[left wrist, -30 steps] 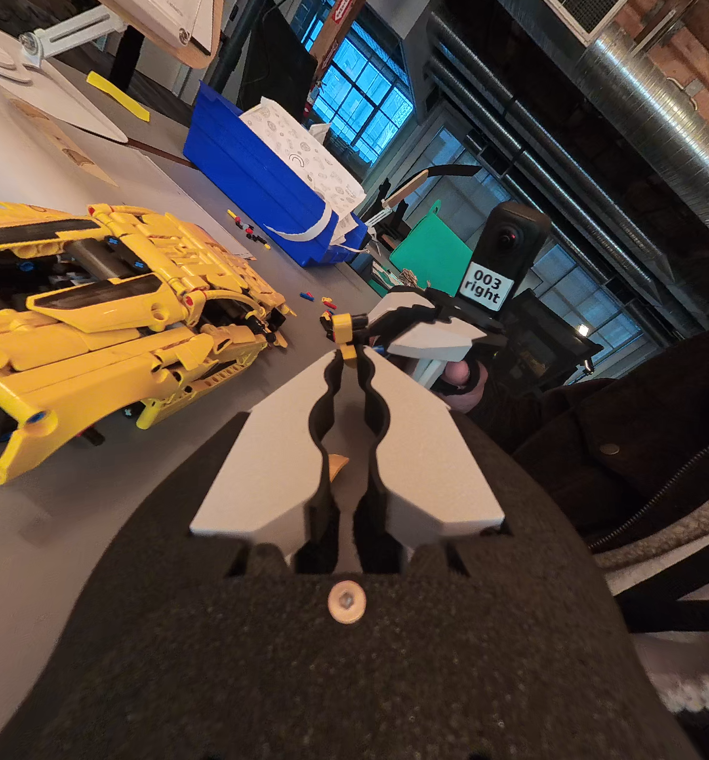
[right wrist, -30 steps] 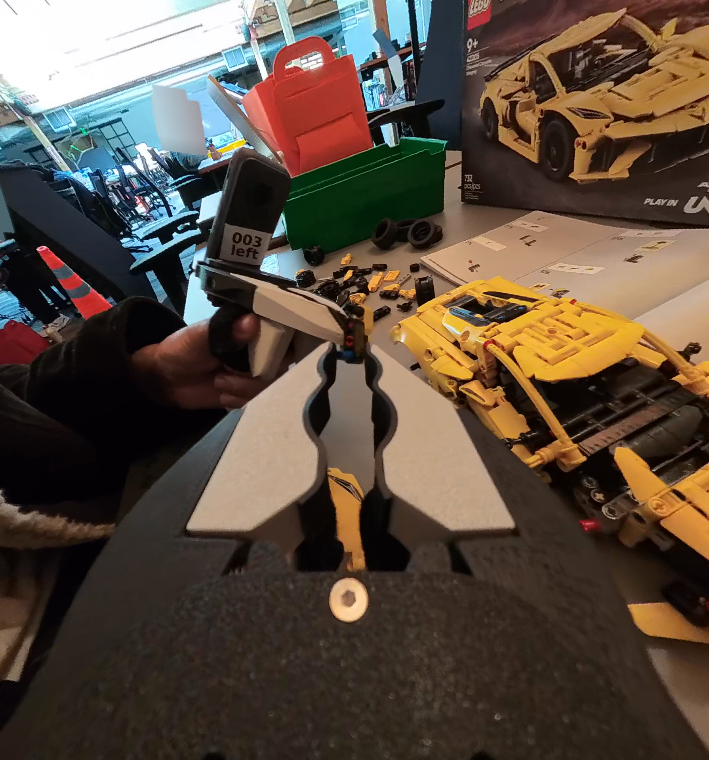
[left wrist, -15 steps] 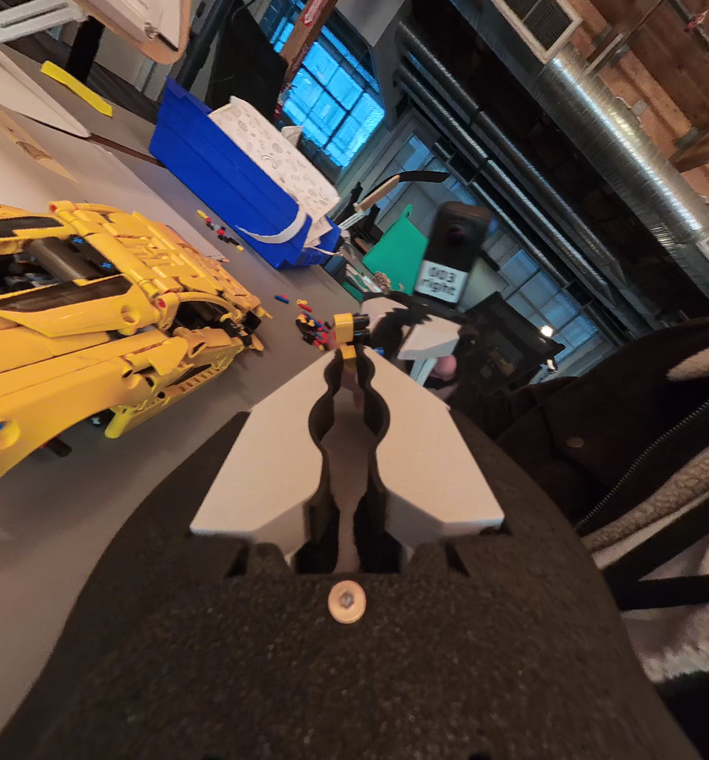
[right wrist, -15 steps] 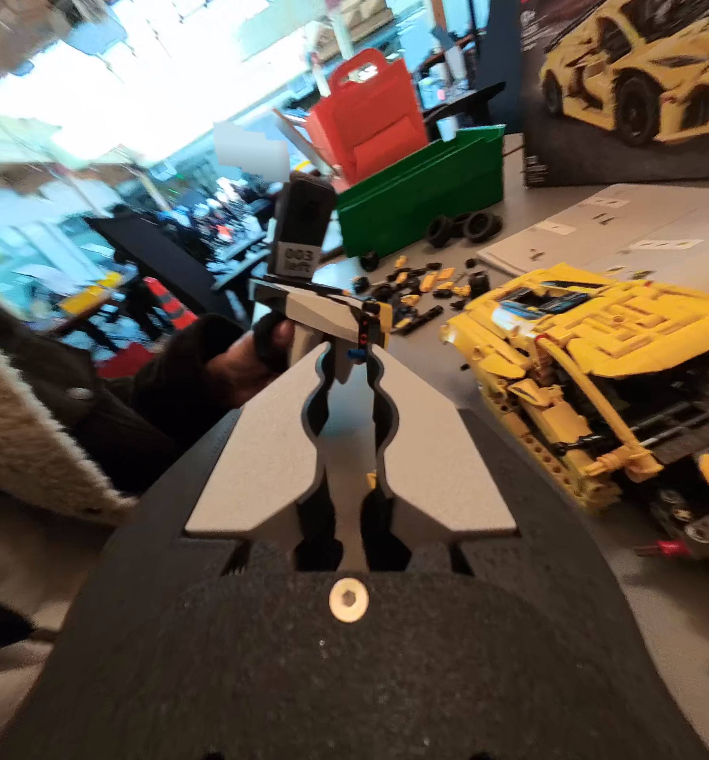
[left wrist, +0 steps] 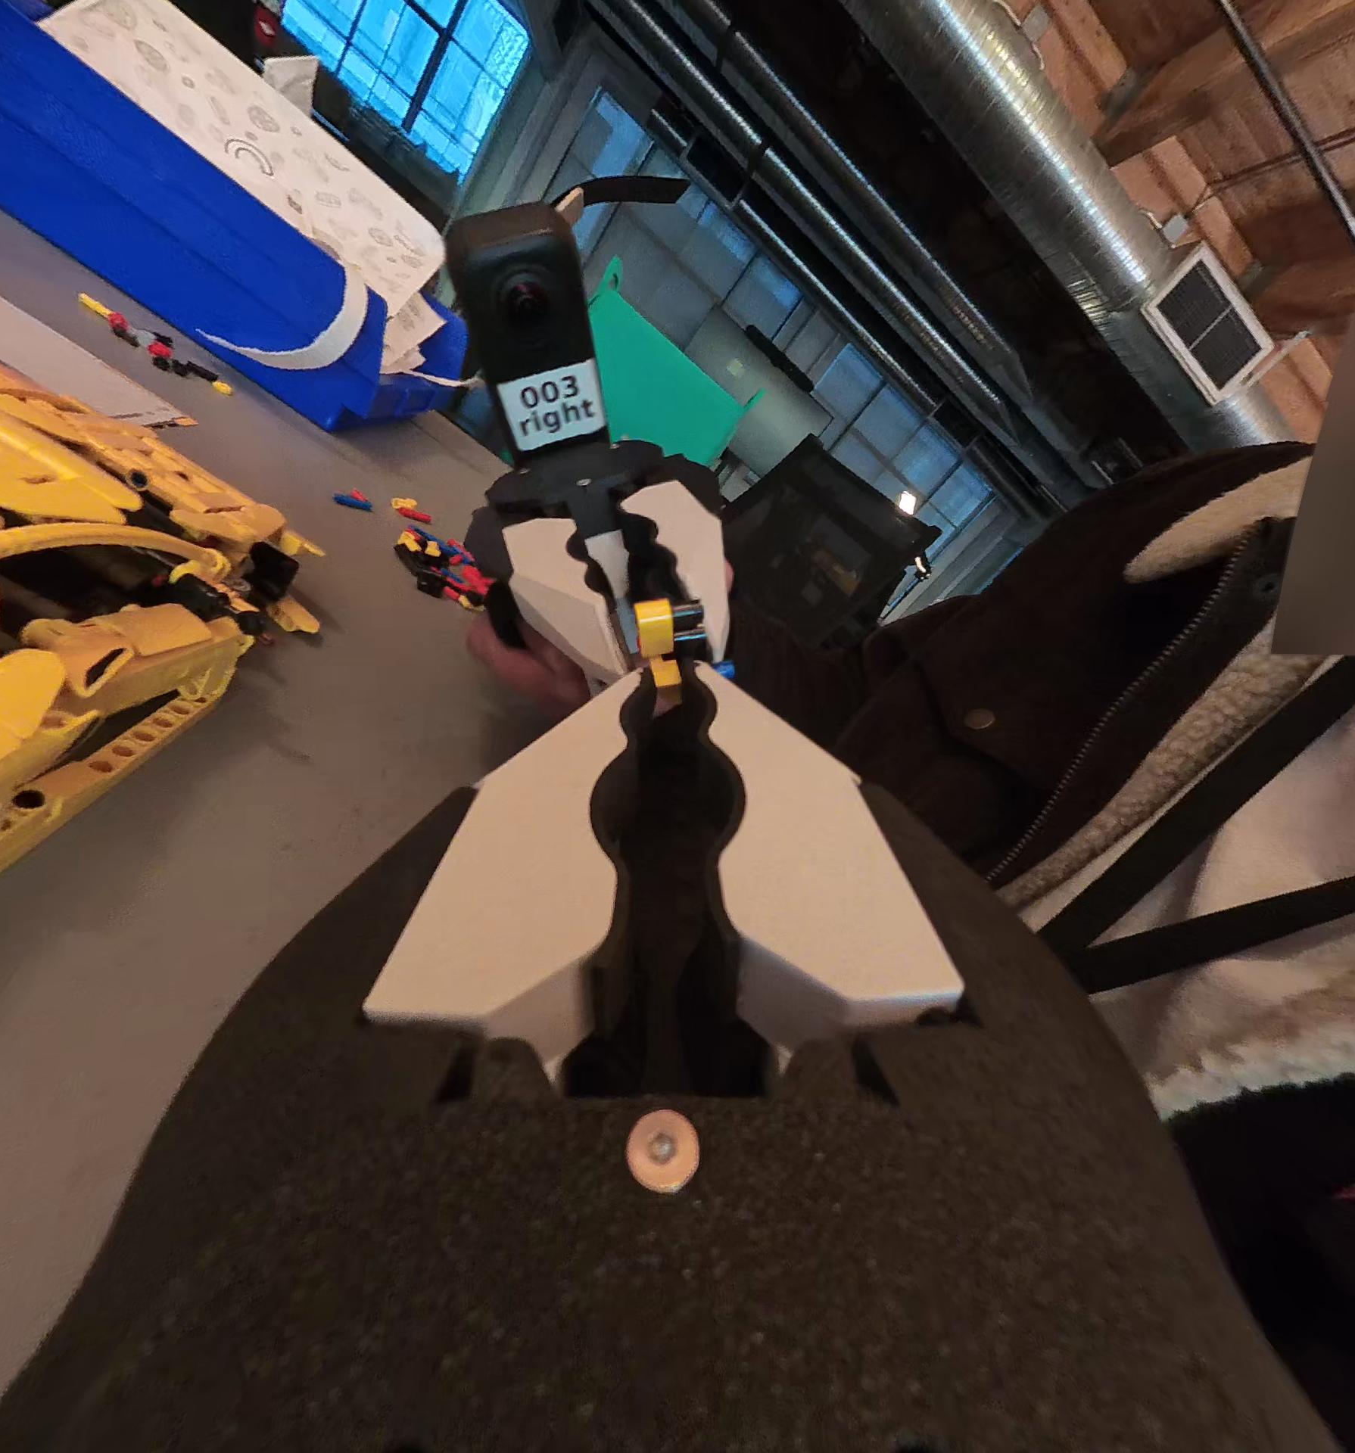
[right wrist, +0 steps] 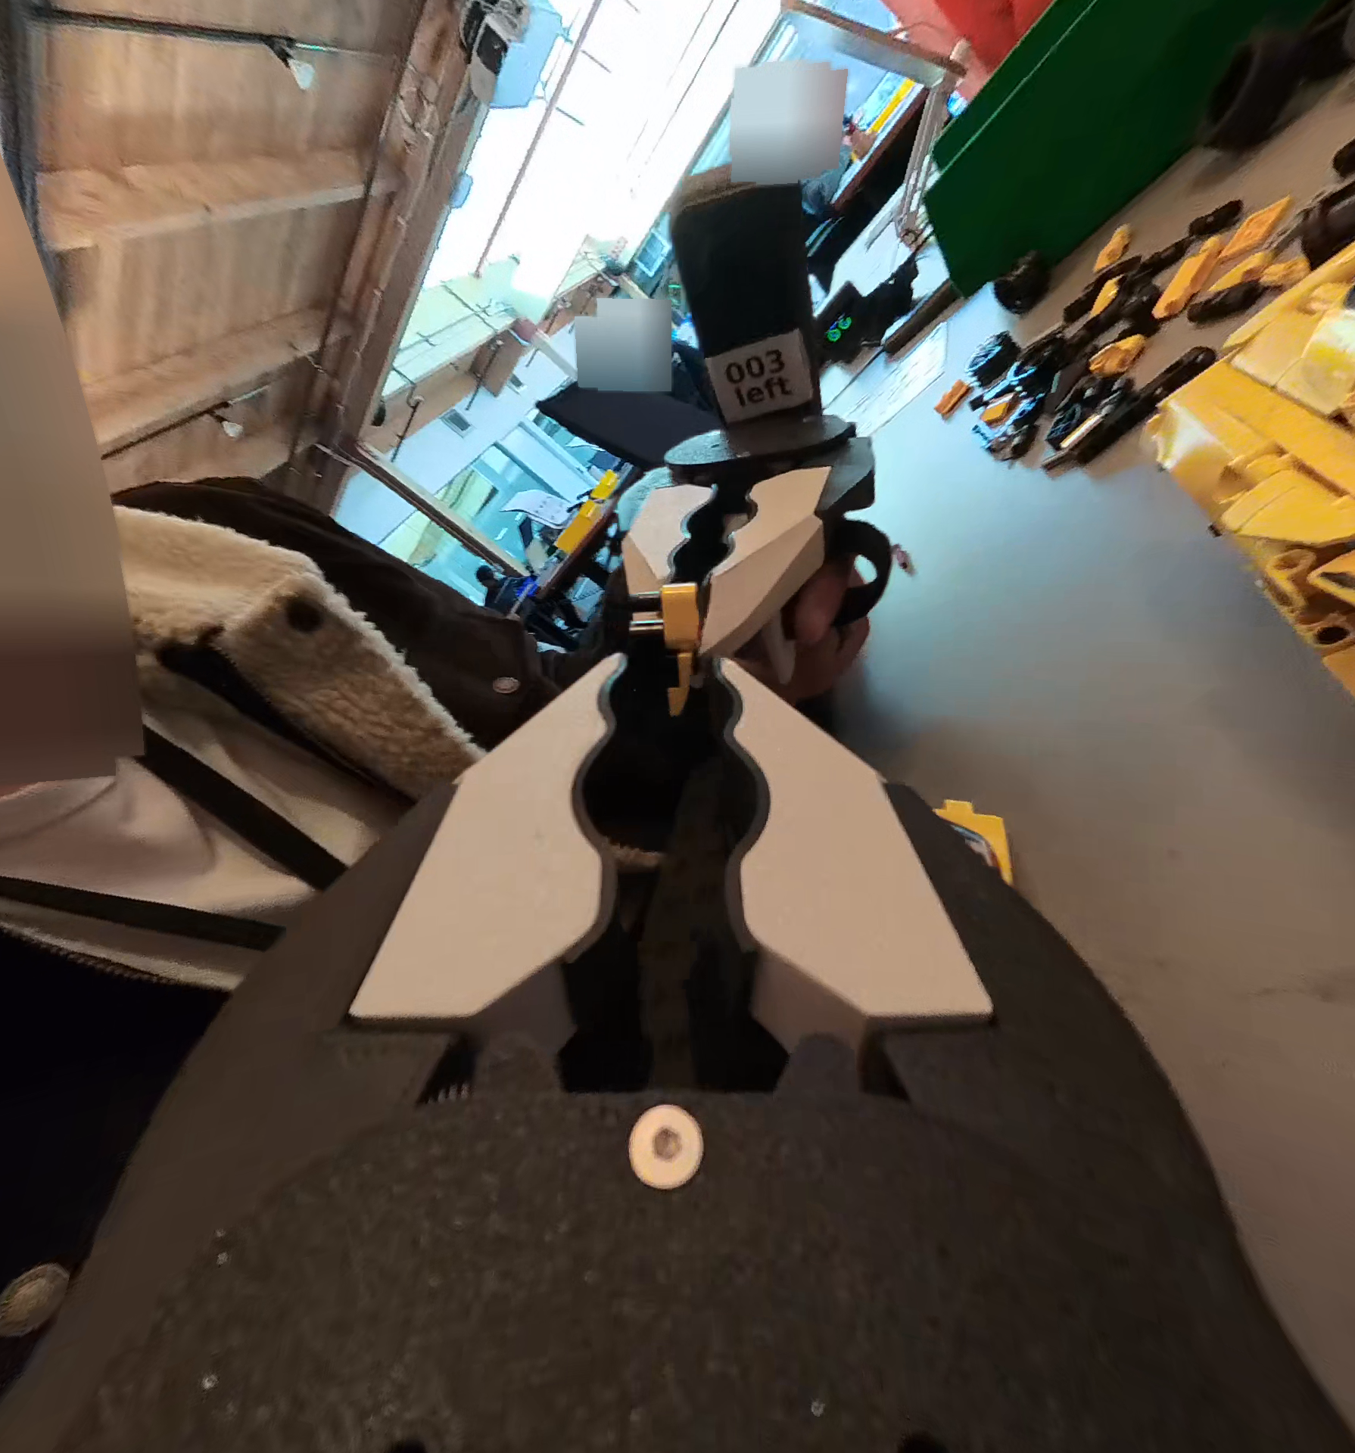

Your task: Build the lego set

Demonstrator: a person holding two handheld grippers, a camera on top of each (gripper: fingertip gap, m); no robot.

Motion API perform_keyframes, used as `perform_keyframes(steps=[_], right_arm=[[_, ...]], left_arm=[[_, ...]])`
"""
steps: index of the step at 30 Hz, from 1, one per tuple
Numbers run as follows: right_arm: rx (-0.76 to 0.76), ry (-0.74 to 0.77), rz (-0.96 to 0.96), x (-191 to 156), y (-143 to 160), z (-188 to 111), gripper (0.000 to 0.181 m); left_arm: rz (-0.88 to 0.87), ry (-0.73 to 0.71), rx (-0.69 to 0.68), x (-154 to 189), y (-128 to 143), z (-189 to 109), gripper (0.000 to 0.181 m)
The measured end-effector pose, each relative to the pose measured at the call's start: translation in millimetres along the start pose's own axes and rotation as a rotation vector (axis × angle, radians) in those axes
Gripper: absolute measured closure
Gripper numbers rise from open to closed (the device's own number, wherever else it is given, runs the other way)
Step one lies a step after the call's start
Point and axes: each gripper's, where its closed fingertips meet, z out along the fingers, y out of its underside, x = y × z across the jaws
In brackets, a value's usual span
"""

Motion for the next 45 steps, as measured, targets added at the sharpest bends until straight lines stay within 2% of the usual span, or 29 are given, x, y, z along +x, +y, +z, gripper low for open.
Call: perform_keyframes(steps=[5,7,8,10,12,14,16,20,22,27,31,32,34,42,44,45], right_arm=[[-0.001,0.076,-0.039,11,-2,-4,0.169],[0.022,0.114,-0.051,16,-6,-8,0.169],[0.029,0.152,-0.061,21,-8,-12,0.169],[0.038,0.27,-0.102,35,-13,-21,0.169],[0.056,0.366,-0.148,45,-18,-30,0.169],[0.073,0.371,-0.156,44,-21,-32,0.169],[0.089,0.387,-0.169,46,-23,-35,0.169],[0.112,0.407,-0.182,49,-26,-38,0.169],[0.12,0.41,-0.176,49,-27,-39,0.169],[0.131,0.391,-0.152,48,-28,-39,0.169],[0.123,0.401,-0.15,50,-27,-39,0.169],[0.125,0.41,-0.158,51,-27,-40,0.169],[0.129,0.425,-0.167,52,-28,-42,0.169],[0.151,0.441,-0.18,51,-33,-46,0.169],[0.157,0.467,-0.192,52,-34,-49,0.169],[0.161,0.501,-0.206,55,-36,-52,0.169]], left_arm=[[0.002,-0.077,-0.012,-13,1,-1,0.174],[0.048,-0.134,-0.019,-20,-1,-6,0.155],[0.088,-0.178,-0.031,-25,-1,-10,0.152],[0.211,-0.245,-0.136,-31,12,-9,0.149],[0.35,-0.331,-0.319,-40,36,-6,0.147],[0.442,-0.361,-0.456,-42,56,-4,0.147],[0.477,-0.352,-0.531,-37,66,-6,0.155],[0.399,-0.3,-0.452,-35,57,-12,0.152],[0.364,-0.316,-0.466,-44,60,-15,0.146],[0.398,-0.298,-0.609,-56,80,-6,0.141],[0.298,-0.275,-0.763,-68,93,-8,0.143],[0.272,-0.273,-0.766,-69,92,-8,0.145],[0.255,-0.266,-0.794,-69,98,-11,0.176],[0.342,-0.34,-0.763,-75,94,-14,0.179],[0.378,-0.382,-0.707,-78,81,-14,0.179],[0.384,-0.396,-0.636,-77,69,-13,0.179]])
